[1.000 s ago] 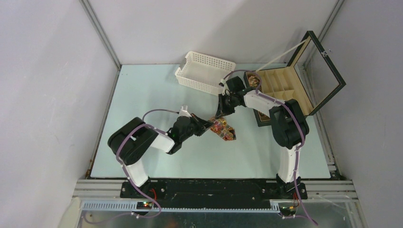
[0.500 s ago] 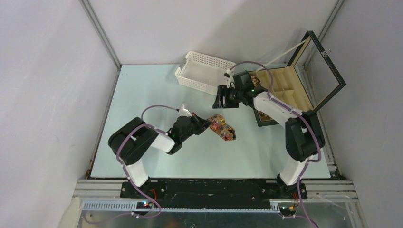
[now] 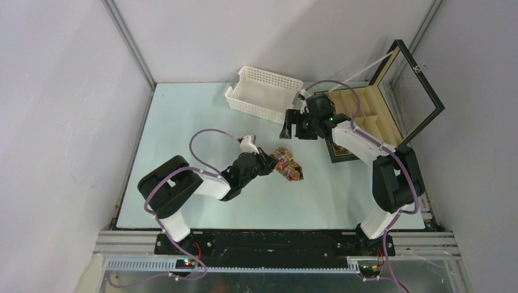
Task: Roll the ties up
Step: Roll the tie at the center of the board.
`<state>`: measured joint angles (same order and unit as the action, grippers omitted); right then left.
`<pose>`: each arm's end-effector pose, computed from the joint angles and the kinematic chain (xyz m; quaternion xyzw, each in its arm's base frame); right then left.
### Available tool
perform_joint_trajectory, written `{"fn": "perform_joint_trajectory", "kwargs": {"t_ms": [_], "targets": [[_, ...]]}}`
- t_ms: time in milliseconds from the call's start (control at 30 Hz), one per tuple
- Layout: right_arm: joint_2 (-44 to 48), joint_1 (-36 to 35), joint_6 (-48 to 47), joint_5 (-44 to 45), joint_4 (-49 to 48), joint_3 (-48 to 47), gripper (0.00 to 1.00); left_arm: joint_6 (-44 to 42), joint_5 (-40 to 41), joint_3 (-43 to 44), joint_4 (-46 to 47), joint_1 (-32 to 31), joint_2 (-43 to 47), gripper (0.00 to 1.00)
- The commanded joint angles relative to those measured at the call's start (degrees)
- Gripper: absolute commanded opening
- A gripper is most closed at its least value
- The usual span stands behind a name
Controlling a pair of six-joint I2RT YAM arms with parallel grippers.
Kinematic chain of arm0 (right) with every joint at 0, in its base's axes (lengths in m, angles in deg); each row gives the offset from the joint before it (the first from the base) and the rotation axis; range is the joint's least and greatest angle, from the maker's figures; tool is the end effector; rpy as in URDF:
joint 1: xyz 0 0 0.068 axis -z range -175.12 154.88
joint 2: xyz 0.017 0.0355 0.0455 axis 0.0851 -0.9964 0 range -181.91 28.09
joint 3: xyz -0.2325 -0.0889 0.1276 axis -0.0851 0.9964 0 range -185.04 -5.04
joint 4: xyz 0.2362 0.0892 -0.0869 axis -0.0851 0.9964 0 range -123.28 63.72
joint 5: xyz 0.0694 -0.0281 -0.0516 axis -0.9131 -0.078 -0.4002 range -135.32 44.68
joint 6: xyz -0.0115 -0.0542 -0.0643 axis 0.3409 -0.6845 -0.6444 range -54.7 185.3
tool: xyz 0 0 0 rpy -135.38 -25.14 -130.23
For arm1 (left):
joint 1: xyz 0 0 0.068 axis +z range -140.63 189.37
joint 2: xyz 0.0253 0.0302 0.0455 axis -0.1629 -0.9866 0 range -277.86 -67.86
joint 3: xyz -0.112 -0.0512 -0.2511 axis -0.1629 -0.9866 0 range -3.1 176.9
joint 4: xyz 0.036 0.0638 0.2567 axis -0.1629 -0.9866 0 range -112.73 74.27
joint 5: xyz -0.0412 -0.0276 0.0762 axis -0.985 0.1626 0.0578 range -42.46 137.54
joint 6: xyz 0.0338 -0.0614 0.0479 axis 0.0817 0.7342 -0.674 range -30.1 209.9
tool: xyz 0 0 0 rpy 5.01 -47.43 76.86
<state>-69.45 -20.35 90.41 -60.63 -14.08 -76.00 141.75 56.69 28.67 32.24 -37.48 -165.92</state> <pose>0.3612 0.1920 0.2191 -0.0512 0.9182 0.2703 0.2851 0.2507 -0.2502 0.1299 -0.0819 0.8052 -0.4007 0.4293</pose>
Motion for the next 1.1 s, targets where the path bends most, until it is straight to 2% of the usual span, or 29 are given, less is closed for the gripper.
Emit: {"fn": "perform_joint_trajectory", "kwargs": {"t_ms": [0, 100, 267, 767, 867, 1067], "targets": [[3.21, 0.46, 1.37, 5.46, 1.36, 0.03, 0.89, -7.39, 5.97, 1.73, -3.25, -2.67, 3.14, 0.0], [3.61, 0.91, 2.58, 7.81, 3.08, 0.03, 0.95, -11.56, 7.85, 2.07, -4.14, -5.09, 3.48, 0.0], [4.74, 2.23, 4.69, 6.97, 3.4, 0.74, 0.99, -16.45, 10.13, 2.78, -5.01, -8.08, 2.2, 0.0], [7.13, 4.77, 11.78, 2.11, 4.72, 4.72, 0.97, -25.05, 15.09, 7.05, -9.05, -15.03, -3.16, 0.0], [6.89, 4.81, 12.4, -0.76, 4.95, 5.75, 0.9, -25.78, 15.82, 6.87, -9.37, -15.91, -3.41, 0.0], [7.62, 4.89, 13.04, -5.61, 3.73, 8.81, 0.69, -27.06, 16.8, 6.66, -10.12, -16.93, -3.89, 0.0]]}}
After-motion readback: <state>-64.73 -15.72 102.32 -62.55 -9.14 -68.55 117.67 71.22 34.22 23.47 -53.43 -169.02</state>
